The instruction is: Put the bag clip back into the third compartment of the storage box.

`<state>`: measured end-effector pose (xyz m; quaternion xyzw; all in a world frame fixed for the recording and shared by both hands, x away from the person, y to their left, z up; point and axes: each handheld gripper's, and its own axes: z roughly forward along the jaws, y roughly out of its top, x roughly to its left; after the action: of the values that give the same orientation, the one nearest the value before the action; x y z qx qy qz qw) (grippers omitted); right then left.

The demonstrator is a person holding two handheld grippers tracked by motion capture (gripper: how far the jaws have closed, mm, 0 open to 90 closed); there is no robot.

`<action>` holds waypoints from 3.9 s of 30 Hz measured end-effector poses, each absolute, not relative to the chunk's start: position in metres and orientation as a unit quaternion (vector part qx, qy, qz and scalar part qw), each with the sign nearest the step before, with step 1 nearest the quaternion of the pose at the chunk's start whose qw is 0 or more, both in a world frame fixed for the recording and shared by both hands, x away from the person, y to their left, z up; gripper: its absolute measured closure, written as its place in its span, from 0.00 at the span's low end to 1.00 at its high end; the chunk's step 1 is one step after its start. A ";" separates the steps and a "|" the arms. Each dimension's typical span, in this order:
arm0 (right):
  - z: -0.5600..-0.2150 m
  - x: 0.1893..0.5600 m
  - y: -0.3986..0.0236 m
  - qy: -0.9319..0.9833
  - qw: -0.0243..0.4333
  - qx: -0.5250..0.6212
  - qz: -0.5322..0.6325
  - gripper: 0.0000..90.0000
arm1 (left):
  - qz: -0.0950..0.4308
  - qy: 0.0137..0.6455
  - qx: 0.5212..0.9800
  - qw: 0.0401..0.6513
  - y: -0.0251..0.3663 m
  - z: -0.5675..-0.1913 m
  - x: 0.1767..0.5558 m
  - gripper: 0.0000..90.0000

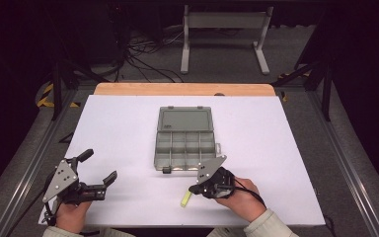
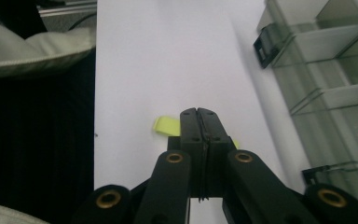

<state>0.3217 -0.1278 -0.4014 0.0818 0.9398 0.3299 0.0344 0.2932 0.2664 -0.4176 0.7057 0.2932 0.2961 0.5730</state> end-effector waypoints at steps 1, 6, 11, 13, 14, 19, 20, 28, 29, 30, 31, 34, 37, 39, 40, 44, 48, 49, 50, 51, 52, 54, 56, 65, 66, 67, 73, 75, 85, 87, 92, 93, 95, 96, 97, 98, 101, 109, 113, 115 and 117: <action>-0.403 0.321 -0.126 0.943 0.030 0.080 0.323 1.00 | 0.296 0.294 0.705 0.574 0.266 -0.418 0.293 0.01; -0.413 0.318 -0.119 0.954 0.014 0.062 0.291 1.00 | 0.296 0.294 0.706 0.573 0.266 -0.417 0.293 0.01; -0.419 0.314 -0.114 0.962 -0.007 0.053 0.269 1.00 | 0.295 0.296 0.705 0.573 0.267 -0.418 0.293 0.01; -0.422 0.314 -0.112 0.965 -0.014 0.047 0.259 1.00 | 0.296 0.294 0.705 0.574 0.266 -0.418 0.293 0.01; -0.423 0.314 -0.111 0.966 -0.014 0.047 0.255 1.00 | 0.296 0.294 0.705 0.574 0.266 -0.418 0.293 0.01; -0.426 0.314 -0.108 0.967 -0.013 0.040 0.251 1.00 | 0.296 0.298 0.706 0.571 0.267 -0.418 0.293 0.01; -0.427 0.314 -0.107 0.967 -0.013 0.042 0.252 1.00 | 0.296 0.299 0.705 0.572 0.267 -0.418 0.293 0.01; -0.433 0.315 -0.100 0.967 -0.015 0.034 0.252 1.00 | 0.297 0.299 0.706 0.569 0.267 -0.418 0.293 0.01; -0.434 0.315 -0.099 0.967 -0.017 0.032 0.251 1.00 | 0.298 0.299 0.706 0.569 0.267 -0.418 0.293 0.01; -0.435 0.315 -0.098 0.967 -0.018 0.032 0.251 1.00 | 0.297 0.299 0.707 0.568 0.268 -0.418 0.293 0.01; -0.435 0.315 -0.097 0.967 -0.016 0.033 0.253 1.00 | 0.298 0.300 0.705 0.570 0.268 -0.418 0.293 0.01; -0.436 0.315 -0.094 0.966 -0.013 0.030 0.257 1.00 | 0.297 0.299 0.706 0.569 0.268 -0.418 0.293 0.01; -0.436 0.316 -0.092 0.965 -0.008 0.032 0.261 1.00 | 0.298 0.300 0.706 0.568 0.268 -0.419 0.293 0.01; -0.437 0.317 -0.089 0.963 -0.002 0.034 0.266 1.00 | 0.298 0.300 0.706 0.568 0.267 -0.419 0.293 0.01; -0.437 0.317 -0.089 0.962 -0.001 0.034 0.269 1.00 | 0.298 0.300 0.706 0.568 0.268 -0.419 0.293 0.01; -0.438 0.319 -0.084 0.960 0.005 0.038 0.276 1.00 | 0.298 0.300 0.706 0.568 0.268 -0.419 0.293 0.01; -0.439 0.322 -0.079 0.960 0.008 0.037 0.278 1.00 | 0.298 0.300 0.707 0.568 0.267 -0.419 0.293 0.01; -0.439 0.322 -0.078 0.960 0.008 0.043 0.277 1.00 | 0.297 0.300 0.706 0.568 0.267 -0.419 0.293 0.01; -0.439 0.322 -0.078 0.960 0.008 0.043 0.277 1.00 | 0.297 0.301 0.706 0.568 0.268 -0.419 0.293 0.01; -0.439 0.323 -0.077 0.960 0.008 0.043 0.278 1.00 | 0.297 0.301 0.706 0.568 0.268 -0.419 0.293 0.01; -0.440 0.324 -0.076 0.959 0.011 0.043 0.281 1.00 | 0.298 0.301 0.706 0.568 0.268 -0.419 0.293 0.01; -0.440 0.326 -0.074 0.957 0.014 0.045 0.286 1.00 | 0.297 0.301 0.706 0.568 0.268 -0.419 0.293 0.01; -0.440 0.327 -0.072 0.957 0.014 0.048 0.286 1.00 | 0.297 0.301 0.707 0.567 0.267 -0.419 0.293 0.01; -0.439 0.338 -0.068 0.953 0.010 0.069 0.295 1.00 | 0.294 0.301 0.708 0.567 0.268 -0.420 0.294 0.01; -0.439 0.339 -0.067 0.952 0.011 0.072 0.298 1.00 | 0.294 0.301 0.708 0.567 0.267 -0.420 0.294 0.01; -0.439 0.341 -0.067 0.952 0.010 0.069 0.298 1.00 | 0.292 0.301 0.709 0.566 0.267 -0.420 0.294 0.01; -0.440 0.345 -0.065 0.950 0.010 0.078 0.302 1.00 | 0.293 0.298 0.710 0.567 0.266 -0.421 0.295 0.01; -0.440 0.346 -0.065 0.950 0.010 0.080 0.300 1.00 | 0.292 0.299 0.711 0.566 0.267 -0.420 0.294 0.01; -0.427 0.339 -0.072 0.938 0.004 0.083 0.337 0.67 | 0.292 0.299 0.710 0.566 0.267 -0.420 0.294 0.01; -0.424 0.338 -0.075 0.933 0.012 0.093 0.347 0.42 | 0.292 0.299 0.710 0.567 0.267 -0.420 0.295 0.01; -0.416 0.335 -0.083 0.931 0.027 0.100 0.351 0.19 | 0.292 0.298 0.711 0.567 0.268 -0.420 0.294 0.01; -0.413 0.334 -0.086 0.931 0.034 0.105 0.349 0.18 | 0.292 0.298 0.711 0.567 0.268 -0.420 0.294 0.01; -0.411 0.335 -0.090 0.931 0.038 0.110 0.347 0.17 | 0.291 0.298 0.711 0.566 0.268 -0.420 0.294 0.01; -0.411 0.335 -0.093 0.930 0.040 0.114 0.346 0.17 | 0.292 0.298 0.711 0.566 0.269 -0.419 0.294 0.01; -0.411 0.335 -0.093 0.930 0.040 0.114 0.346 0.17 | 0.292 0.297 0.710 0.567 0.269 -0.419 0.294 0.01; -0.410 0.336 -0.096 0.930 0.041 0.117 0.346 0.17 | 0.292 0.297 0.710 0.567 0.269 -0.419 0.294 0.01; -0.410 0.338 -0.104 0.930 0.043 0.127 0.343 0.17 | 0.293 0.298 0.710 0.566 0.269 -0.419 0.294 0.01; -0.414 0.341 -0.103 0.933 0.040 0.123 0.335 0.21 | 0.291 0.298 0.712 0.566 0.268 -0.420 0.295 0.01; -0.420 0.343 -0.099 0.937 0.036 0.116 0.327 0.27 | 0.291 0.298 0.712 0.566 0.268 -0.420 0.295 0.01; -0.424 0.346 -0.099 0.939 0.030 0.115 0.324 0.29 | 0.291 0.299 0.711 0.566 0.268 -0.420 0.295 0.01; -0.428 0.347 -0.099 0.941 0.028 0.114 0.317 0.32 | 0.290 0.298 0.711 0.567 0.268 -0.420 0.295 0.01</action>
<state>0.3472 -0.0989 -0.4276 0.1144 0.9411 0.3169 0.0283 0.2953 0.2681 -0.4204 0.7110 0.2982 0.2904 0.5667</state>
